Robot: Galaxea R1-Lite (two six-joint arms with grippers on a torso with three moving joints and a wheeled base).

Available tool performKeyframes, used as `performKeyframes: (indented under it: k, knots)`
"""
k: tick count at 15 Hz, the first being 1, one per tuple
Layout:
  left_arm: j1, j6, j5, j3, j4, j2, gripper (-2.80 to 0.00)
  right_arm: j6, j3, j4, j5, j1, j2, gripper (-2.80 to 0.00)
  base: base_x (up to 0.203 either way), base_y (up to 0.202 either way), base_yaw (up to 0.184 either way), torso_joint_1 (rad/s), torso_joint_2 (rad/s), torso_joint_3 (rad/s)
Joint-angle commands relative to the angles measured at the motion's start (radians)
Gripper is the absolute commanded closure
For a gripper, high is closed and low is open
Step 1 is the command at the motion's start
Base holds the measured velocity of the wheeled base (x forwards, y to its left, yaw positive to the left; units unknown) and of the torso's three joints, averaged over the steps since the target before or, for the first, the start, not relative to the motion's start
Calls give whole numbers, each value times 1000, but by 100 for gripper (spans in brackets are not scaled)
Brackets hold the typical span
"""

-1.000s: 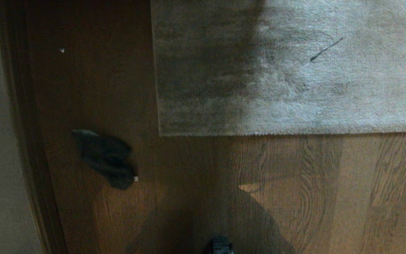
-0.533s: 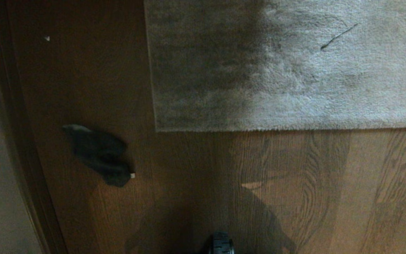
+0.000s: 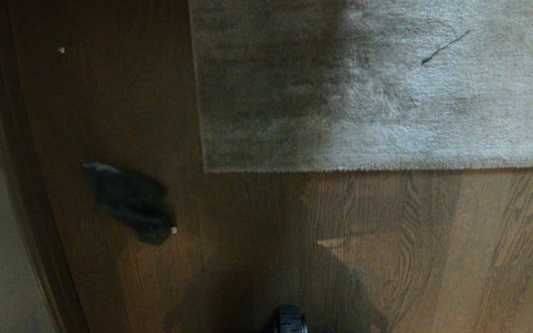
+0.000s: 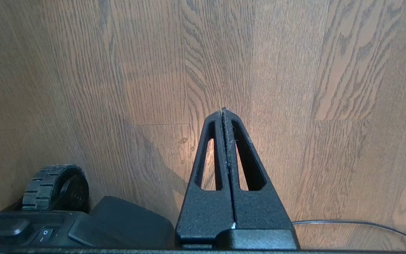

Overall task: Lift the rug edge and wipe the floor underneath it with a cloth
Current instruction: Pick up the rag

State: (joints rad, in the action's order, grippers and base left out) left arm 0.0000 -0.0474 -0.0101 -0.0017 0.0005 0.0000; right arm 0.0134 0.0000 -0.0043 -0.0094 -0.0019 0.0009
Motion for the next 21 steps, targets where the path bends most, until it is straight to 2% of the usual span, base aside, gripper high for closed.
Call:
performKeyframes:
  k: [1, 15, 21]
  knots:
    - [0, 0, -1, 0, -1, 0, 0, 0, 0, 0, 0, 0, 1, 0, 0, 0, 0, 0, 0, 0]
    - [1, -2, 2, -7, 23, 15, 0, 0, 0, 0, 0, 0, 1, 0, 0, 0, 0, 0, 0, 0]
    - [-19, -2, 5, -10, 31, 332, 0, 0, 0, 0, 0, -1, 1, 0, 0, 0, 0, 0, 0, 0]
